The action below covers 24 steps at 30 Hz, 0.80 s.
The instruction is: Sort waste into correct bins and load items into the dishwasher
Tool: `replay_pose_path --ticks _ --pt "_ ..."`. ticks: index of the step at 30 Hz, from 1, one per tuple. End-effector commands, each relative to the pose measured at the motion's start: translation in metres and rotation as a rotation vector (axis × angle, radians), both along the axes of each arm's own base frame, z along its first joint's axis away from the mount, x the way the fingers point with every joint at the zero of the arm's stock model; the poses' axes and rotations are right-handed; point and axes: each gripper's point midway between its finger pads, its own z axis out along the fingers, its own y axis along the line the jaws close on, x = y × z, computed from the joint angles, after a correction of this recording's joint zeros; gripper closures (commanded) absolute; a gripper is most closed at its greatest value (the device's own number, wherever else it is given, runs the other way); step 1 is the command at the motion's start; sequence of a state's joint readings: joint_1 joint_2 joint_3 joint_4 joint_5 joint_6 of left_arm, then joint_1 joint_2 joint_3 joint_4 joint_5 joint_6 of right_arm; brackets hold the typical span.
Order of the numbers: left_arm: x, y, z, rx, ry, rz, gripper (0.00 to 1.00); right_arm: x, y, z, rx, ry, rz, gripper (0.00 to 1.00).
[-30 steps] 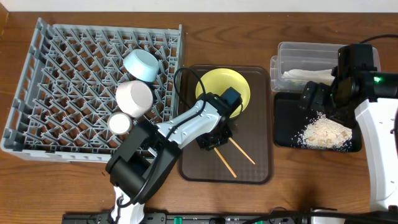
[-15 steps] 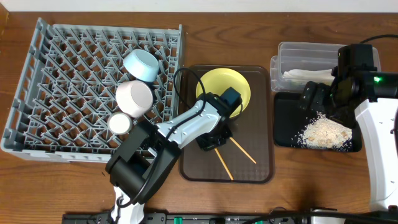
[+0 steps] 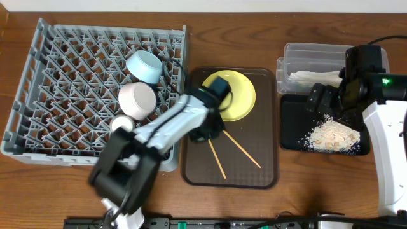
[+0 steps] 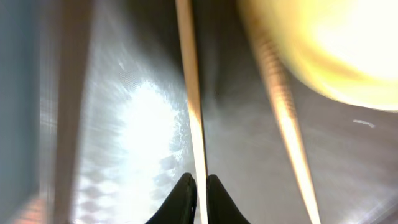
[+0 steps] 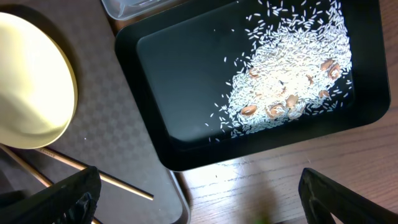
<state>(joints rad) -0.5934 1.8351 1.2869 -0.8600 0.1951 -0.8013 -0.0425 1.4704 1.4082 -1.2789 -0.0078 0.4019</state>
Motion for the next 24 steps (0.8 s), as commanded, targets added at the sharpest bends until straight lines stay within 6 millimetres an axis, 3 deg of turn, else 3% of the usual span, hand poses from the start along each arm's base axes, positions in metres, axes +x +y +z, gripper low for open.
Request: replay_pose_path --ticks 1,6,11,14,18,24 --pt "0.02 0.015 0.047 -0.03 -0.187 -0.252 0.89 -0.001 -0.003 0.006 0.0 -0.021 -0.011 0.01" --pt "0.038 0.047 0.092 -0.03 -0.369 -0.428 0.89 -0.001 -0.003 0.006 0.0 -0.021 -0.012 0.01" --pt "0.049 0.076 0.11 -0.038 -0.423 -0.375 0.88 -0.001 -0.003 0.006 0.0 -0.021 -0.012 0.01" --pt "0.042 0.069 0.107 -0.102 -0.378 -0.325 0.76 -0.001 -0.003 0.006 0.0 -0.021 -0.012 0.01" --pt "0.029 0.058 0.094 -0.121 -0.301 -0.223 0.73 -0.001 -0.003 0.006 0.0 -0.021 -0.012 0.01" --pt "0.0 0.023 0.067 -0.118 -0.194 -0.252 0.67 -0.001 -0.003 0.006 0.0 -0.021 -0.012 0.01"
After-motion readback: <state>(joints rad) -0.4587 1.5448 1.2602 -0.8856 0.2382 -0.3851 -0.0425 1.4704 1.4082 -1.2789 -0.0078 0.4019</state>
